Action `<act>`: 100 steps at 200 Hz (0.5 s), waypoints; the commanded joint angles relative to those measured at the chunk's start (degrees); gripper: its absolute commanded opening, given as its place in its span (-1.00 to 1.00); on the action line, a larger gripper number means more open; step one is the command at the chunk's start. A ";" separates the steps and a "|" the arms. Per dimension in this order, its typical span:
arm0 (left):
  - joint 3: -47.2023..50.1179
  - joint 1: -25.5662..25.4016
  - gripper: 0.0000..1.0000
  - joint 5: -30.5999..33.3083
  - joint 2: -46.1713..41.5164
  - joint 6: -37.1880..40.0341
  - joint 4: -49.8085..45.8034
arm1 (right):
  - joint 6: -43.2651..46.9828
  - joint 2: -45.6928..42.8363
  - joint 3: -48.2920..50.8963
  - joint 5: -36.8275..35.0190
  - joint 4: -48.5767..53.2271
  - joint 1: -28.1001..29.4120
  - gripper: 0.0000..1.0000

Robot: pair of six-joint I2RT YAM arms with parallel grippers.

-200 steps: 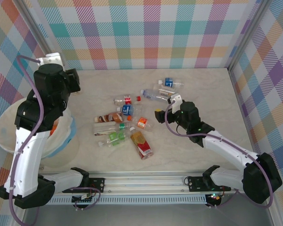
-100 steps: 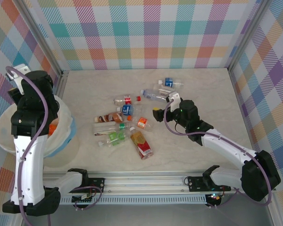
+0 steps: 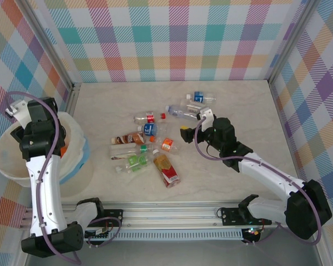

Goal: Put the plastic bottles in the bin

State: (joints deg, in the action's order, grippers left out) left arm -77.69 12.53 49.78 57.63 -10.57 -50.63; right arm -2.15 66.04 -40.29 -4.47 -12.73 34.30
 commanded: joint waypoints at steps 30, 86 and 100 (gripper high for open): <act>3.70 3.24 -0.27 -1.83 -2.52 -2.69 4.36 | 0.03 -0.54 -1.09 0.05 -0.77 -0.20 0.99; 7.17 3.73 0.33 -5.59 -3.37 -2.97 4.35 | -0.45 -0.16 -1.62 -0.50 -0.02 -0.18 0.99; 6.20 3.72 0.51 -7.94 -3.41 -3.19 3.59 | -0.40 -0.17 -1.72 -0.73 -0.01 -0.13 0.99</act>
State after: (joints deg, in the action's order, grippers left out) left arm -70.63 15.31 45.36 55.59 -12.67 -47.75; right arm -2.20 66.04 -40.29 -4.51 -12.36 34.30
